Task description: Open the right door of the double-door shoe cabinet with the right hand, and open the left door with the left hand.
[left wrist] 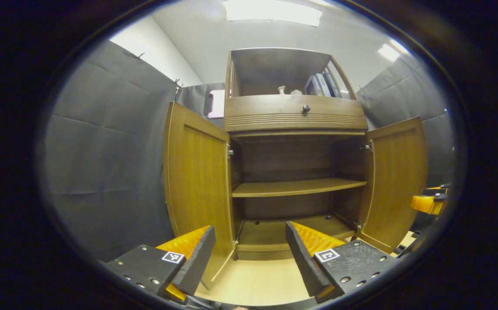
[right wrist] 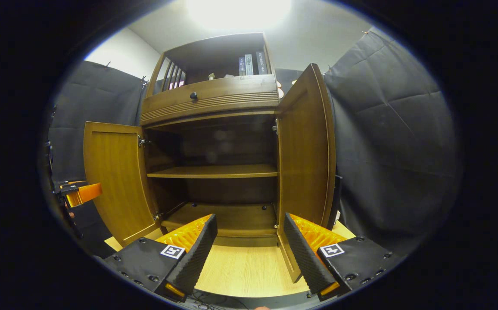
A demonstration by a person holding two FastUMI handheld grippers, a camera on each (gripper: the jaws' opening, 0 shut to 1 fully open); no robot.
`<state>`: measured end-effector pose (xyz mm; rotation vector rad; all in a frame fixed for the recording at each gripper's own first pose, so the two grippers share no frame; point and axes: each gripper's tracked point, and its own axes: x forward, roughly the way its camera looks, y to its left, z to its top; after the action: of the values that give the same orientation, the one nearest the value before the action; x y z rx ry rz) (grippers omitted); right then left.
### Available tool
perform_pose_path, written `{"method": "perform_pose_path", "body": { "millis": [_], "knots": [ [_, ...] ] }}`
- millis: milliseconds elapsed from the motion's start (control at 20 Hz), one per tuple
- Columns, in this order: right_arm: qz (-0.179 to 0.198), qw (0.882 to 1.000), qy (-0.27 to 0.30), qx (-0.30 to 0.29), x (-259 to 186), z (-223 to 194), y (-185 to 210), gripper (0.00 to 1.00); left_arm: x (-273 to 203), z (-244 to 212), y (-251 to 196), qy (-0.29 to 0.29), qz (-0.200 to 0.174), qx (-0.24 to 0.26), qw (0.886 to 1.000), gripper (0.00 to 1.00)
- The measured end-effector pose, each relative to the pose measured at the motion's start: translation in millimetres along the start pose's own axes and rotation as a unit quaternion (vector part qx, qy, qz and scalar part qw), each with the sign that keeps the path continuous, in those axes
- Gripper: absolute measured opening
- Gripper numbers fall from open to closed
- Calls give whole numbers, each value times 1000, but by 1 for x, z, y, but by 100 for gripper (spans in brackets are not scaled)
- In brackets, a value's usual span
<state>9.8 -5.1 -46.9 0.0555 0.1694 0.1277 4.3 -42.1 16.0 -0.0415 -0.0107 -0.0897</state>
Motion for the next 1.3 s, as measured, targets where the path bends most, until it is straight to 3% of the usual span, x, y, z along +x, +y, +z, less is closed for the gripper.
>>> {"method": "perform_pose_path", "body": {
  "millis": [850, 900, 1000, 1100, 1150, 1300],
  "knots": [
    [-10, 1000, -24, -11, -18, 25, 4, 98, -25, 17, 51, -17, 44, 3, 999, 94],
    [-11, 1000, -24, -13, -19, 26, 3, 92, -26, 20, 53, -19, 45, 4, 999, 94],
    [-13, 999, -26, -16, -21, 30, 4, 98, -26, 24, 56, -23, 46, 5, 999, 94],
    [-15, 999, -31, -17, -24, 37, 3, 98, -28, 29, 57, -27, 46, 3, 999, 94],
    [-16, 999, -34, -19, -24, 40, 3, 92, -29, 29, 58, -27, 45, 3, 999, 94],
    [-17, 999, -38, -22, -26, 44, 4, 98, -29, 26, 63, -22, 52, 9, 998, 94]
  ]
}}
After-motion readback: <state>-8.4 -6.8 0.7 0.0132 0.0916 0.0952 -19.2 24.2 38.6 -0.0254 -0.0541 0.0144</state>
